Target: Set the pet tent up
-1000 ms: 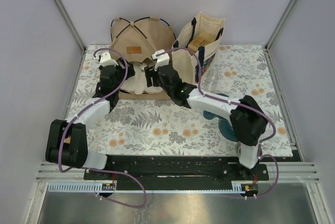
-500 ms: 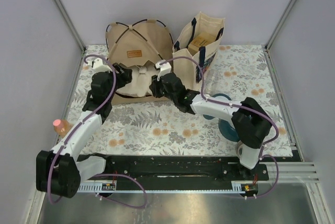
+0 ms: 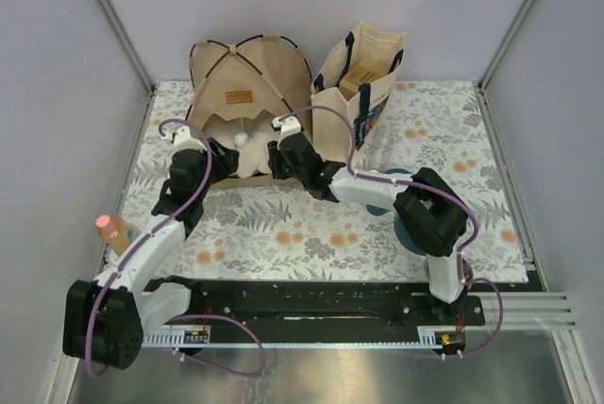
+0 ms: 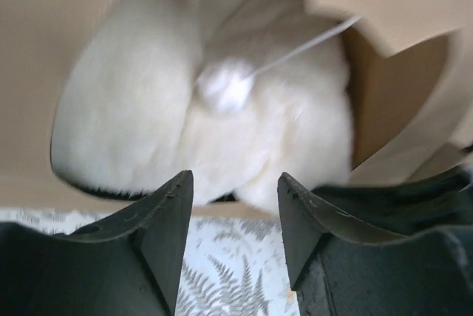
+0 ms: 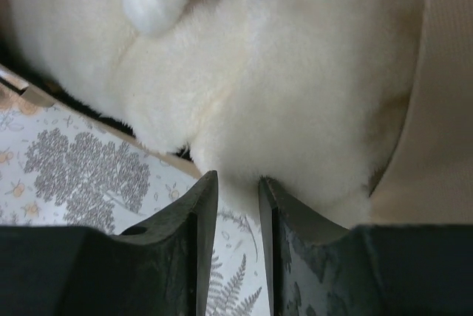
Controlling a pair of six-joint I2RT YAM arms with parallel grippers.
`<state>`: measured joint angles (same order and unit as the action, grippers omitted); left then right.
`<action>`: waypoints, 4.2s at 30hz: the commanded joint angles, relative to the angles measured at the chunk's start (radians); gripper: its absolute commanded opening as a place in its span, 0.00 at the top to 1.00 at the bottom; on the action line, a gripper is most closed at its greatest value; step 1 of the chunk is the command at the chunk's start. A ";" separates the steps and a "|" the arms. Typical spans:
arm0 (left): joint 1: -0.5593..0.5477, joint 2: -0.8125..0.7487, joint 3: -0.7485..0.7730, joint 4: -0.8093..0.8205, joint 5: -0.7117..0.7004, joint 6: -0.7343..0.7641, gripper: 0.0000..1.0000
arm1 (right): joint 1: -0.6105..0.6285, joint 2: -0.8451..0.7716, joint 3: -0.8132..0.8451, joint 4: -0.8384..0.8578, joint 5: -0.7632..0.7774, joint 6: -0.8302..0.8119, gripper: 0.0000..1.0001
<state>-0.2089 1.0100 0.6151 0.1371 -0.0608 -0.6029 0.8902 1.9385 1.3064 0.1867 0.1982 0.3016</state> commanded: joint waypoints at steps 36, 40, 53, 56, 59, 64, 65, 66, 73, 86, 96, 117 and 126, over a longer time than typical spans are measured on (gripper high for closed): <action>0.092 0.208 0.195 -0.142 -0.251 0.080 0.39 | -0.034 -0.410 -0.031 -0.648 0.233 0.188 0.29; 0.117 0.225 0.253 -0.178 -0.260 0.118 0.39 | -0.132 -0.506 -0.139 -0.708 0.282 0.228 0.27; 0.066 0.001 0.146 -0.255 0.153 -0.023 0.32 | -0.353 -0.587 -0.294 -0.803 0.417 0.278 0.20; 0.066 -0.089 0.124 -0.341 0.138 -0.028 0.28 | -0.364 -0.638 -0.332 -0.822 0.466 0.324 0.20; 0.066 -0.158 0.136 -0.444 0.105 -0.005 0.21 | -0.417 -0.671 -0.386 -0.846 0.471 0.390 0.20; 0.065 -0.238 0.149 -0.534 0.070 0.020 0.13 | -0.505 -0.685 -0.464 -0.833 0.371 0.433 0.24; 0.065 -0.247 0.144 -0.537 0.065 0.020 0.11 | -0.507 -0.675 -0.466 -0.833 0.357 0.436 0.26; 0.066 -0.255 0.140 -0.538 0.065 0.018 0.10 | -0.507 -0.662 -0.464 -0.834 0.334 0.435 0.32; 0.065 -0.263 0.135 -0.562 0.042 0.041 0.09 | -0.507 -0.628 -0.455 -0.814 0.287 0.392 0.61; 0.065 -0.277 0.121 -0.561 0.047 0.043 0.08 | -0.507 -0.593 -0.473 -0.742 0.106 0.249 0.99; 0.066 -0.284 0.123 -0.564 0.052 0.049 0.08 | -0.507 -0.501 -0.400 -0.748 -0.013 0.065 1.00; 0.065 -0.284 0.149 -0.594 0.076 0.060 0.05 | -0.507 -0.590 -0.178 -0.747 0.144 0.151 0.11; 0.065 -0.378 0.106 -0.584 -0.059 0.031 0.01 | -0.569 -0.276 0.073 -0.672 0.078 0.404 0.02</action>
<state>-0.1448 0.6788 0.7387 -0.4812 -0.0429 -0.5560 0.3649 1.5806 1.3201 -0.5373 0.3019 0.5491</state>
